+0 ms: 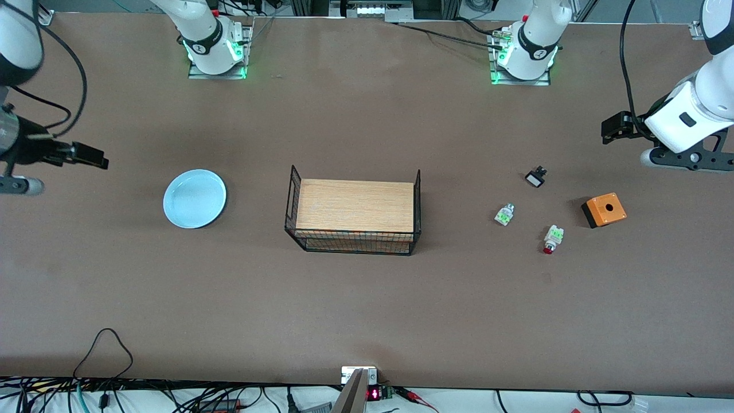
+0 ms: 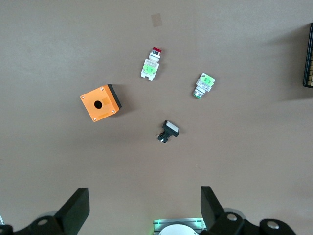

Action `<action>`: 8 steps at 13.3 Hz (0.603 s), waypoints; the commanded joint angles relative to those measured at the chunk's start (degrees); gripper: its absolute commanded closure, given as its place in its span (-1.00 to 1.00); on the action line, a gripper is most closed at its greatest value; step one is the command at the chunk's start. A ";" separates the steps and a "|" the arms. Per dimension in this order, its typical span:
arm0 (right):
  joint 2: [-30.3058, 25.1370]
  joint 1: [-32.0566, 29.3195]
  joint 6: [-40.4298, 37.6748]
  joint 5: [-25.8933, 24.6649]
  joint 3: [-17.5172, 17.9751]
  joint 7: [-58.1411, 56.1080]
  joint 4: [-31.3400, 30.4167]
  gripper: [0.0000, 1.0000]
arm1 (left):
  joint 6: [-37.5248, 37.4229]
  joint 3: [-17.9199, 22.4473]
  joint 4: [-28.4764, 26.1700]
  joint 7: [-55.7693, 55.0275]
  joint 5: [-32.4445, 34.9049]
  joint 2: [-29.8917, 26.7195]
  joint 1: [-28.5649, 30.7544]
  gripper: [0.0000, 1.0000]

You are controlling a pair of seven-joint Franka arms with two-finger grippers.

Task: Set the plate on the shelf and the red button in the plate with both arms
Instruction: 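Move the right gripper toward the light blue plate's rim, then lower the right gripper and pinch the light blue plate's rim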

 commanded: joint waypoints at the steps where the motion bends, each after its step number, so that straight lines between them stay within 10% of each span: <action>1: -0.12 -0.27 9.77 -0.82 0.16 -0.79 -9.56 -1.00 | -1.51 -0.26 2.02 -0.26 1.50 1.00 -0.17 -1.00; 8: -1.88 -2.47 34.29 -1.35 0.07 -1.66 -33.64 -1.00 | -1.68 -0.17 1.85 -0.08 1.23 1.00 0.00 -1.00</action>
